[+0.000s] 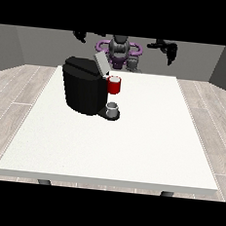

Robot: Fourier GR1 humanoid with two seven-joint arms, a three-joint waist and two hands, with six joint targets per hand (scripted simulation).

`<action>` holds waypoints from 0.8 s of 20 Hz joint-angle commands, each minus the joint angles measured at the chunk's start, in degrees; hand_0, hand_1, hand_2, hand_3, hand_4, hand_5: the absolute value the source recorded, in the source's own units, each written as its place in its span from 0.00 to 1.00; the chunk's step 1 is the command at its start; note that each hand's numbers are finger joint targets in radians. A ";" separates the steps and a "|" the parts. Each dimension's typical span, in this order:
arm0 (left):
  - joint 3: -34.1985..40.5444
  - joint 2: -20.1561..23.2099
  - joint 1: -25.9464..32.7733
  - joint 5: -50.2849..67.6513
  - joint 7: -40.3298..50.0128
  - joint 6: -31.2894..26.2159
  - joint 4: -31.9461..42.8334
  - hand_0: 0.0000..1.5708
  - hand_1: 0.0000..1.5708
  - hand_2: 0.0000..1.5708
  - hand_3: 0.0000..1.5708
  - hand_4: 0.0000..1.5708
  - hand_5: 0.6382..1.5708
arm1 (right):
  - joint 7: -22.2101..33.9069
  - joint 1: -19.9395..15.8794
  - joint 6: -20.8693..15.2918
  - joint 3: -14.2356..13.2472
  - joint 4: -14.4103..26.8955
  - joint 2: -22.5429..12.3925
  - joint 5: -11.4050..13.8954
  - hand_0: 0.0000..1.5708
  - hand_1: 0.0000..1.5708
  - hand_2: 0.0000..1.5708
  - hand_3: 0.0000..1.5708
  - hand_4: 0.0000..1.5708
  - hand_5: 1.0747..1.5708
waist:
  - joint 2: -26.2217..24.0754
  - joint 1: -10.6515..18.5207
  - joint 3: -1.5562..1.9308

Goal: Insert the coffee pod into the coffee machine and close the lid

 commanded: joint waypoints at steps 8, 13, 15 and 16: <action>-5.84 -1.16 10.63 5.40 4.62 1.66 -16.58 0.00 0.00 0.00 0.00 0.00 1.00 | -2.69 -4.39 2.95 -4.10 8.64 -0.17 -2.70 0.00 0.00 0.00 0.00 0.00 1.00 | 4.60 1.89 0.02; -4.74 0.22 10.98 8.92 8.22 2.06 -22.37 0.00 0.00 0.00 0.00 0.00 1.00 | -3.07 -9.62 3.70 -4.28 11.94 -0.28 -2.22 0.00 0.00 0.00 0.00 0.00 1.00 | 8.86 -0.44 0.00; -6.53 0.47 12.22 8.07 9.02 2.12 -25.11 0.00 0.00 0.00 0.00 0.00 1.00 | -2.28 -12.88 2.90 -4.49 13.84 -0.48 -1.41 0.00 0.00 0.00 0.00 0.00 1.00 | 9.63 0.38 0.00; -5.17 1.44 7.61 7.97 8.61 3.57 -22.83 0.00 0.00 0.00 0.00 0.00 1.00 | -2.85 -15.35 2.12 -4.32 13.84 0.06 -1.14 0.00 0.00 0.00 0.00 0.00 1.00 | 12.59 -0.83 0.00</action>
